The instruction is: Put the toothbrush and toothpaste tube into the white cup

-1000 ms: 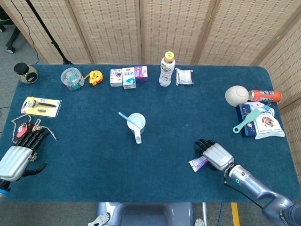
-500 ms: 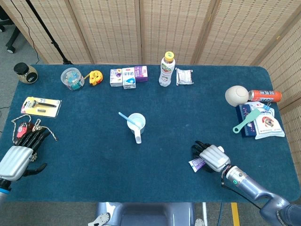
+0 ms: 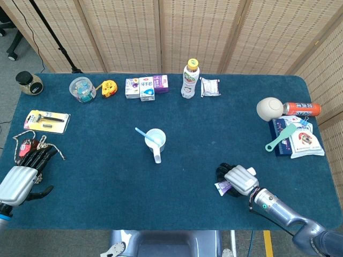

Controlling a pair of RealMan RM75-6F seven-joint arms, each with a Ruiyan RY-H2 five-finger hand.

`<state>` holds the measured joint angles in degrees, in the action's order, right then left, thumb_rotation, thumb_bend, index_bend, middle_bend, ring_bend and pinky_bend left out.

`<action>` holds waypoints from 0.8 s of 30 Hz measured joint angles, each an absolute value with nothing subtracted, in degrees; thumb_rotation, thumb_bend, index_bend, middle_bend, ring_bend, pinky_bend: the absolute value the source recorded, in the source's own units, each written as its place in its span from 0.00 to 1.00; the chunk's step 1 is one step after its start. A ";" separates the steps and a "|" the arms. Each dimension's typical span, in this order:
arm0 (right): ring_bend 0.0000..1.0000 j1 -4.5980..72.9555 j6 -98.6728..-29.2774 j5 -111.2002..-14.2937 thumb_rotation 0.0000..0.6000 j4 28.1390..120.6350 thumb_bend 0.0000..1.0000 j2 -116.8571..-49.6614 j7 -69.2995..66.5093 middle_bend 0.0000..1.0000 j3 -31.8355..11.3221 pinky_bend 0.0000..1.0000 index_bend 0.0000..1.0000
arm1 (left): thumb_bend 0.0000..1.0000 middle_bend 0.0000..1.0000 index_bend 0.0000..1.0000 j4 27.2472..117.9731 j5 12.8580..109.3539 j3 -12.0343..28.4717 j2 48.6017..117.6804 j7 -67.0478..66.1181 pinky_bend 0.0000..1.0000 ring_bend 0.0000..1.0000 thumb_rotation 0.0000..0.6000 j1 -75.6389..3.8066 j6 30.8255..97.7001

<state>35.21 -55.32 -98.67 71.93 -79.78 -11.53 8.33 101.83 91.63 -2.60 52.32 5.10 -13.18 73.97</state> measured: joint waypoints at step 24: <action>0.34 33.60 -68.55 -98.62 1.00 74.82 0.55 -79.04 -22.05 0.47 3.99 0.58 0.64 | 0.24 0.00 0.00 101.82 92.30 -2.82 52.05 5.94 0.00 0.00 1.00 -13.15 74.24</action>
<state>33.60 -68.55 -98.62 74.82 -79.04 -22.05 3.99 101.82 92.30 -2.82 52.05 5.94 -13.15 74.24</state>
